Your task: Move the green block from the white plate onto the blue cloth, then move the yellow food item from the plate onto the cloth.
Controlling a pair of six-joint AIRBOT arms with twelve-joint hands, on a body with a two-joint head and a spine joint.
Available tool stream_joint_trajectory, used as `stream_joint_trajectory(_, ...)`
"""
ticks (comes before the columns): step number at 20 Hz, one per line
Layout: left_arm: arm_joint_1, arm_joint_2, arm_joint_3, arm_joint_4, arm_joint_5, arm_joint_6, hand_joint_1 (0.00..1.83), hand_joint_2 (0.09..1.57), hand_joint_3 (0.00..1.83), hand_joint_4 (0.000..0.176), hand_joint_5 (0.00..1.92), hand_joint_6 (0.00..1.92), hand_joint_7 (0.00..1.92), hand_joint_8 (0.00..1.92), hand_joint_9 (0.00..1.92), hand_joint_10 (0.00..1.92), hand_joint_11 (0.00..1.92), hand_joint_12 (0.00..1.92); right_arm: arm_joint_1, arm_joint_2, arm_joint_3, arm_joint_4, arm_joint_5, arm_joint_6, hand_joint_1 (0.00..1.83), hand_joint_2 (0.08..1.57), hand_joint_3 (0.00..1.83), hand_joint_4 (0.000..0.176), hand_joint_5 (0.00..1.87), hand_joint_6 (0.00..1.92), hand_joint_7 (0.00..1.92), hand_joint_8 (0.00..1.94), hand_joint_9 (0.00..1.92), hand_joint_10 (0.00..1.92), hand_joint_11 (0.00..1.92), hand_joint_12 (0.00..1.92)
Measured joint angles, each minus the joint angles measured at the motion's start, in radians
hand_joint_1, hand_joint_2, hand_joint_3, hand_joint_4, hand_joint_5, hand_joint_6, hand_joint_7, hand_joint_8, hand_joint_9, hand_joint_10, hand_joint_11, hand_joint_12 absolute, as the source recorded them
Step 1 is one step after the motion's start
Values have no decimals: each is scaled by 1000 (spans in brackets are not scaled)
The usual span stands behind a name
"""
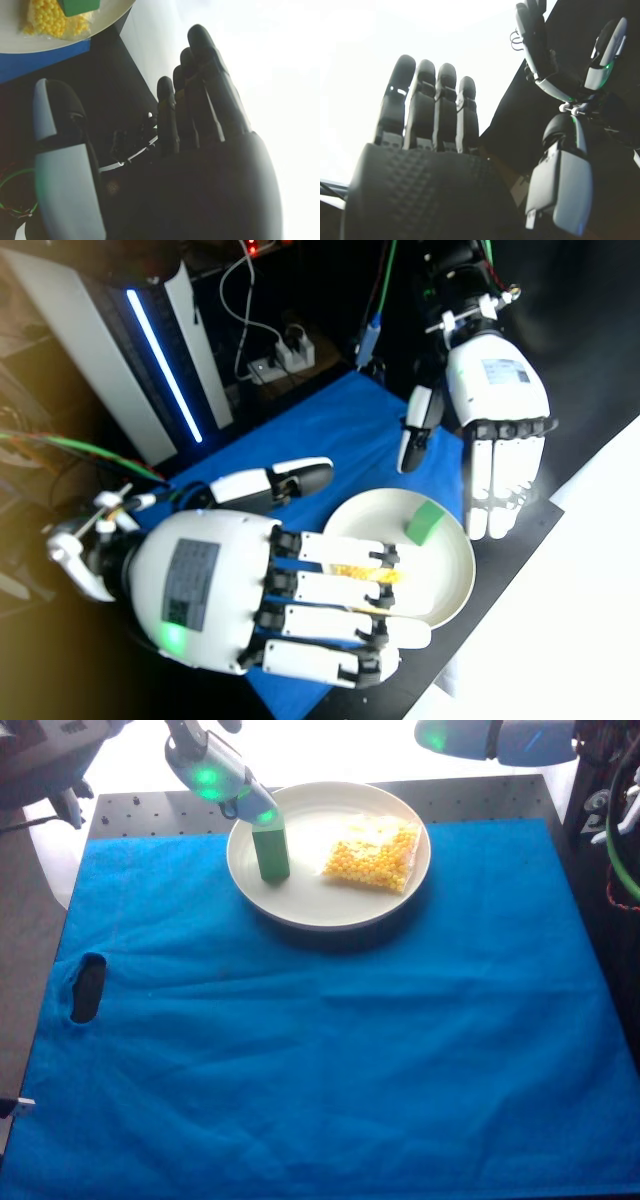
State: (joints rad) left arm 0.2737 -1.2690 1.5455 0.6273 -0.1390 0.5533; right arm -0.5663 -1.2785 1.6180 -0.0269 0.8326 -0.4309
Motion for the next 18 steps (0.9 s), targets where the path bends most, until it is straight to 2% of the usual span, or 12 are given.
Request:
stream_joint_trajectory(2,11,-11,8,1,10,0,990,951,3,18,512,4,524,5,769,18,741,354,0,-1,0,-1,0,0,423,875,2,25,426,1,506,1,401,1,3,1370)
stream_joint_trajectory(3,20,-18,12,2,14,0,965,951,0,42,524,5,559,15,783,19,750,361,0,-2,0,-1,0,0,415,879,3,21,428,2,510,2,409,4,7,1379)
stream_joint_trajectory(4,26,-25,17,1,19,0,938,954,1,38,547,12,579,20,791,20,762,367,0,-2,0,-1,0,0,406,882,4,29,426,1,516,4,414,6,6,1380)
stream_joint_trajectory(5,31,-27,17,1,23,0,967,944,0,19,556,13,600,25,798,21,780,374,0,-2,0,-1,0,0,395,875,0,27,409,0,515,2,423,7,3,1362)
stream_joint_trajectory(7,35,-37,24,1,29,0,995,923,2,0,582,0,641,2,839,4,841,309,0,-2,0,0,0,0,375,862,0,21,383,0,505,0,417,2,0,1336)
stream_joint_trajectory(10,42,-56,37,1,29,0,1018,783,0,9,599,7,665,5,825,4,797,282,0,-2,-9,-4,0,0,394,850,0,41,378,0,504,1,423,1,0,1269)
stream_joint_trajectory(11,48,-63,37,1,31,0,1030,778,0,0,608,8,675,8,820,1,789,282,0,-3,-10,-4,0,0,384,864,5,48,376,0,507,3,419,0,0,1257)
stream_joint_trajectory(14,60,-73,47,2,38,0,988,797,1,0,600,2,611,0,803,0,788,292,0,-4,-10,-1,0,0,393,864,0,50,376,1,502,0,418,5,0,1261)
stream_joint_trajectory(15,64,-76,53,1,38,0,991,797,0,0,613,0,627,0,802,0,713,410,0,-4,-11,-1,0,0,383,868,2,55,375,0,497,0,416,5,0,1251)
stream_joint_trajectory(16,68,-77,55,1,38,0,1005,800,0,0,631,0,642,0,818,1,650,555,0,-4,-11,-2,0,0,396,875,2,47,378,1,497,0,423,6,0,1275)
stream_joint_trajectory(17,70,-83,63,1,41,0,1012,821,0,0,646,0,650,0,823,1,636,655,0,-4,-11,-2,0,0,393,875,1,58,387,2,509,3,435,8,0,1264)
stream_joint_trajectory(18,74,-89,65,2,47,0,999,849,0,0,640,0,658,0,829,2,623,729,0,-6,-11,0,0,0,399,880,3,59,395,4,510,2,443,10,0,1266)
